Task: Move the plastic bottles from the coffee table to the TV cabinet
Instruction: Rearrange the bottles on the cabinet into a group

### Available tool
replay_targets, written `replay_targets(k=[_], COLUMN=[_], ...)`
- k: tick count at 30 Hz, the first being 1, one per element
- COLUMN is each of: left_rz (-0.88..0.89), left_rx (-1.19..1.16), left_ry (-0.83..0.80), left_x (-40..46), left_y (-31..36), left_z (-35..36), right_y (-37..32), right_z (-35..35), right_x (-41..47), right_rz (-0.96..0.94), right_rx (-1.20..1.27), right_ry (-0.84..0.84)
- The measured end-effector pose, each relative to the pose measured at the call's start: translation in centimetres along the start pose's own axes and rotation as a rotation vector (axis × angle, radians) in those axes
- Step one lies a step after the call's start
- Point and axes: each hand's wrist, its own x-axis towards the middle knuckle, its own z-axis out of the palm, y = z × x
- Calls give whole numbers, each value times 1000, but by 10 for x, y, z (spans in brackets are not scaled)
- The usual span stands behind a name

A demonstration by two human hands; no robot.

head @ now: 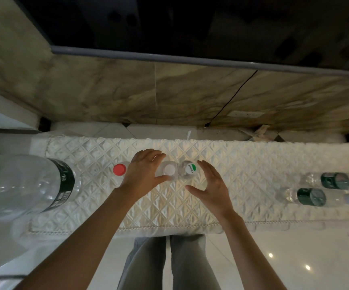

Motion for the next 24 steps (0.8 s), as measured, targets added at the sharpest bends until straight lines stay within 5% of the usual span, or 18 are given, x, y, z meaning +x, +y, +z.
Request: replay_targets(k=[8, 24], left_rz=[-95, -205], left_rx=[148, 202], left_ry=[161, 203], left_x=[-65, -152], left_y=[60, 255], left_z=[-25, -25], right_y=[-12, 72], right_z=[-43, -161], right_x=[-71, -228], right_rz=[55, 4], right_rx=[-93, -168], right_ry=[71, 246])
